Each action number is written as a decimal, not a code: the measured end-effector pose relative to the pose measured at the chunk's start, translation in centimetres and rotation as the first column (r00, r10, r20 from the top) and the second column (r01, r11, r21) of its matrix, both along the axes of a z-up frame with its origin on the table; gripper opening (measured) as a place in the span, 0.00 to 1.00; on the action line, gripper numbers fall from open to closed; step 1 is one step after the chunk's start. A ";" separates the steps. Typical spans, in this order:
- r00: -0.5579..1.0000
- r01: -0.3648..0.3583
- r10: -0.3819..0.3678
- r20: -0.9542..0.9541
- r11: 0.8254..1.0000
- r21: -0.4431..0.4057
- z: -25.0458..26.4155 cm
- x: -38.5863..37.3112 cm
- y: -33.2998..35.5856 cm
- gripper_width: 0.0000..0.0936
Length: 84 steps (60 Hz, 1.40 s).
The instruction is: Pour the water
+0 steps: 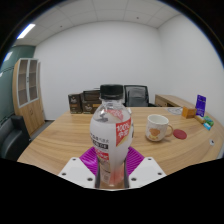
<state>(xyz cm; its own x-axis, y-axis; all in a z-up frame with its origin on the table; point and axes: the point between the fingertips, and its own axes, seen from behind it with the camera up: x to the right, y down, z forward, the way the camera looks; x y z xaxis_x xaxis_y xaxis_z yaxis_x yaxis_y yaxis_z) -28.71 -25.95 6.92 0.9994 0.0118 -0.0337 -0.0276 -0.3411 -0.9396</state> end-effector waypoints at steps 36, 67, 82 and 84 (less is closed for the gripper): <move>0.170 -0.035 0.041 -0.985 0.999 0.036 17.2 0.8 12.2 0.34; -0.360 -0.111 -0.162 -0.919 0.985 -0.131 12.0 4.0 15.7 0.34; 0.112 -0.103 -0.009 -0.994 0.994 -0.020 16.7 7.4 15.3 0.34; 0.206 -0.092 0.024 -0.978 0.996 0.005 17.7 8.7 15.6 0.34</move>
